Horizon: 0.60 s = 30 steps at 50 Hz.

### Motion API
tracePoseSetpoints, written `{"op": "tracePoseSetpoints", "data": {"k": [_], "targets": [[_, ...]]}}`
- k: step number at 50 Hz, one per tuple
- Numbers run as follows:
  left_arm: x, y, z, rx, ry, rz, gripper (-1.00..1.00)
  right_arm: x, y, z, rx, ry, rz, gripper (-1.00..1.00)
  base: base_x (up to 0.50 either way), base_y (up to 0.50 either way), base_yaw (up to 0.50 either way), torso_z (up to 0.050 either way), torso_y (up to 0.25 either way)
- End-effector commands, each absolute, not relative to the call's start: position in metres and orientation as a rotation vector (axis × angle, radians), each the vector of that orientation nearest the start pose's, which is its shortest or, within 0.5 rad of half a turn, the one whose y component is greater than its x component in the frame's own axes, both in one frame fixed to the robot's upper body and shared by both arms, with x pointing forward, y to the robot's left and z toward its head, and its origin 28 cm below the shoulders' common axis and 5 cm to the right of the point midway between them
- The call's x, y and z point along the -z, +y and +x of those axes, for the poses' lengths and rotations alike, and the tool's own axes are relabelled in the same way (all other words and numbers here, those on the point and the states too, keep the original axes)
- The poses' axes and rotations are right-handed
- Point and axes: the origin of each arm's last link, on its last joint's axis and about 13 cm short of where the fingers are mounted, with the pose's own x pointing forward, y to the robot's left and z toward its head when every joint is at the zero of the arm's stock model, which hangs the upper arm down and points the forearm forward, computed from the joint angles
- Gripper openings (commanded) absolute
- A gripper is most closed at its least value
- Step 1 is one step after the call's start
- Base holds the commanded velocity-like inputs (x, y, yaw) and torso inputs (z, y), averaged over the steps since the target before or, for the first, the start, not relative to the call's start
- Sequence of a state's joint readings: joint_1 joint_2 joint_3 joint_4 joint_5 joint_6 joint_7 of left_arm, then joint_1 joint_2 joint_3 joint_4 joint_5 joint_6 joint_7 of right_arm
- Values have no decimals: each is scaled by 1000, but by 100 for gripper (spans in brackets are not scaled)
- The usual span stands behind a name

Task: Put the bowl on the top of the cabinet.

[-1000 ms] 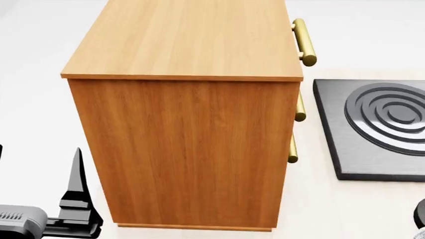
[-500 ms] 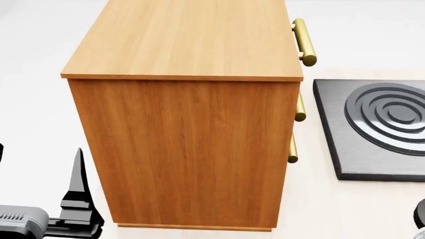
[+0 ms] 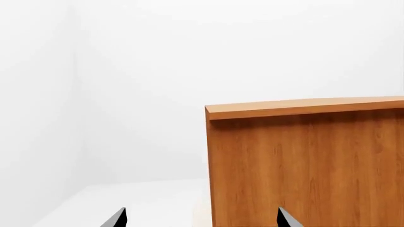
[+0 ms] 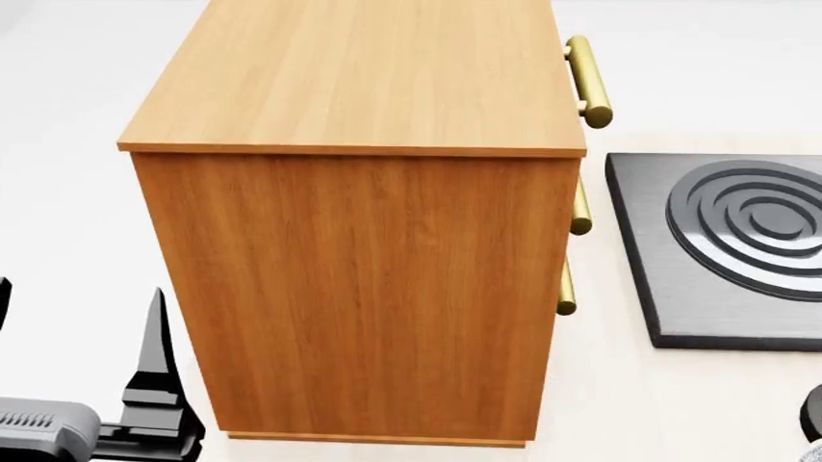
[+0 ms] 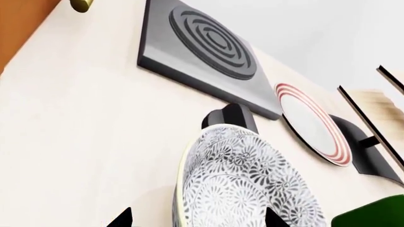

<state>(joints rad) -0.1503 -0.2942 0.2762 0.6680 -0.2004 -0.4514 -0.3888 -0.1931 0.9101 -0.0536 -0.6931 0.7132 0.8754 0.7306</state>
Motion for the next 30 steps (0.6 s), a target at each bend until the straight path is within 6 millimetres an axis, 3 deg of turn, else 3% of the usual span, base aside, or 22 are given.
{"op": "tracePoseSetpoints", "data": {"k": [1, 30], "targets": [[-139, 193, 204, 11, -297, 64, 100, -102, -201, 139, 251, 444, -531, 100, 0, 0, 0, 0, 0], [-139, 192, 204, 14, -297, 64, 100, -97, -203, 142, 251, 450, -530, 100, 0, 0, 0, 0, 0]]}}
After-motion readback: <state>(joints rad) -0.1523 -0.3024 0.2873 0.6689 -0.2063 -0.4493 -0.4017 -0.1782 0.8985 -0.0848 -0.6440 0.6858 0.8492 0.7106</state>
